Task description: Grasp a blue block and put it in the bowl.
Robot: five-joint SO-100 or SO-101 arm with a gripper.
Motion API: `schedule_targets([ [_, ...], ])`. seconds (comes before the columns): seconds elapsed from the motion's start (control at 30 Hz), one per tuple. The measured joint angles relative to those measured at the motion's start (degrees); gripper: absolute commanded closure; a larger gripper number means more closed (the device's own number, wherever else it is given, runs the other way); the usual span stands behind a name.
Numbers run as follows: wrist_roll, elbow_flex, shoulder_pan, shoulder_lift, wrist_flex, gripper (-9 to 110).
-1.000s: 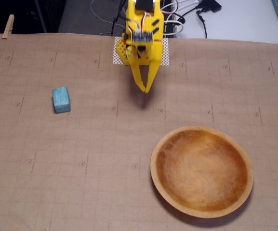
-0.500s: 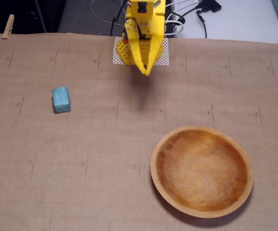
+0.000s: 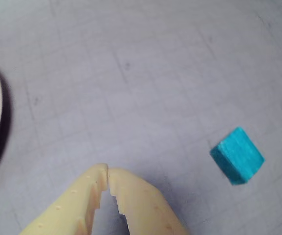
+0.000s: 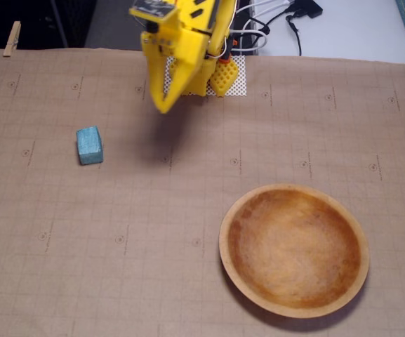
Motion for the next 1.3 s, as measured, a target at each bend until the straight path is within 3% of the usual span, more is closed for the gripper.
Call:
schedule_targets([
  [0.37, 0.0, -3.6, 8.5, -7.1, 0.0, 86],
  [0.77, 0.0, -3.8, 11.1, -7.9, 0.0, 64],
  [0.97, 1.8, -3.8, 11.1, -7.9, 0.0, 60],
  [1.3, 5.8, 5.8, 6.8, -8.0, -14.2, 59],
])
